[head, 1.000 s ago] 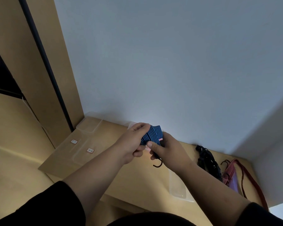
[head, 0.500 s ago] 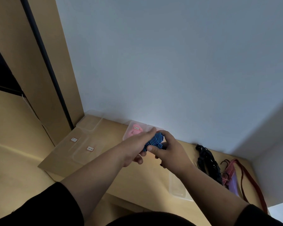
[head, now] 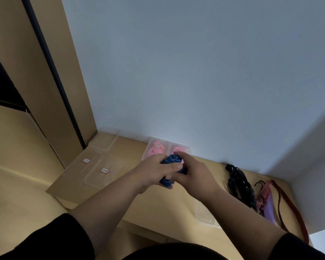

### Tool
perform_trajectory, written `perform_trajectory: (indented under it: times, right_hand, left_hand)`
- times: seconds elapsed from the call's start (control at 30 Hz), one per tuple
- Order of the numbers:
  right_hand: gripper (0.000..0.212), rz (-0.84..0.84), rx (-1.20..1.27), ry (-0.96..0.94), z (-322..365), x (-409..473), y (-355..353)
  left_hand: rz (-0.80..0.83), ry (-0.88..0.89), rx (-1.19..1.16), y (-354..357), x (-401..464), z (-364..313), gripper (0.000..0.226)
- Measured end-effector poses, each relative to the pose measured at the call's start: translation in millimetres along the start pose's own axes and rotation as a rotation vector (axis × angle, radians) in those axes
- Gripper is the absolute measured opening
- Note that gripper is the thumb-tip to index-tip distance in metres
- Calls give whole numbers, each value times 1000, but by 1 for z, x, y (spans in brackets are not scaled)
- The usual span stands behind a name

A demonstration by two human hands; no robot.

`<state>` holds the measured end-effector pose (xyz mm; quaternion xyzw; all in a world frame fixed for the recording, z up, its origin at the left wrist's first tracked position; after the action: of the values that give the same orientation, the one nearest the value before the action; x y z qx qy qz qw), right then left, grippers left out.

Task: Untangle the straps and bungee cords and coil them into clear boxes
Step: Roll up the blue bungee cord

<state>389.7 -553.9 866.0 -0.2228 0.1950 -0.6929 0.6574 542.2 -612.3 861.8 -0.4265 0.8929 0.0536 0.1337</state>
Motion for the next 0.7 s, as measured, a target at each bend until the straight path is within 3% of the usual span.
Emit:
perform_trajectory:
  times: [0.17,0.27,0.3,0.37,0.47,0.57,0.7]
  right_hand:
    - [43,-30,261,6,-9,-1,1]
    - [17,-31,285,51,-14,-3,-1]
    - [9,-23,269,59,-14,-3,-2]
    - [13,-54,189,25,-14,-4,-2]
    - [18,-124,72,-74,-13,-5,-2]
    - [24,-136,46,-57,-14,-7,0]
    - [22,-216,-217,-99,-13,-9,1]
  left_hand:
    - [-83,-85,-444,0,-1,8,28]
    - [-82,-106,-554,-3,-3,10,32]
    - [-79,-120,-586,-2,-3,11,37]
    - [-61,-165,-641,-1,-4,12,43]
    - [-47,-239,-674,4,-3,16,35]
    - [-93,-283,-575,5,0,22,33]
    - [-160,-321,-569,13,4,25,30]
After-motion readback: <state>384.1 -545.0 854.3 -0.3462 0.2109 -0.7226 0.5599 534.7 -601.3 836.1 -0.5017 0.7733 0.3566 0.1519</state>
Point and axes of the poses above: each hand's wrist, its own x-axis towards the middle knuckle, its own y-axis out of the palm, z = x × y, the point moved 2 cm from there along x, towards the middle knuckle, and after that the axes turned 2 degrees about x, right-handed, at the moved point
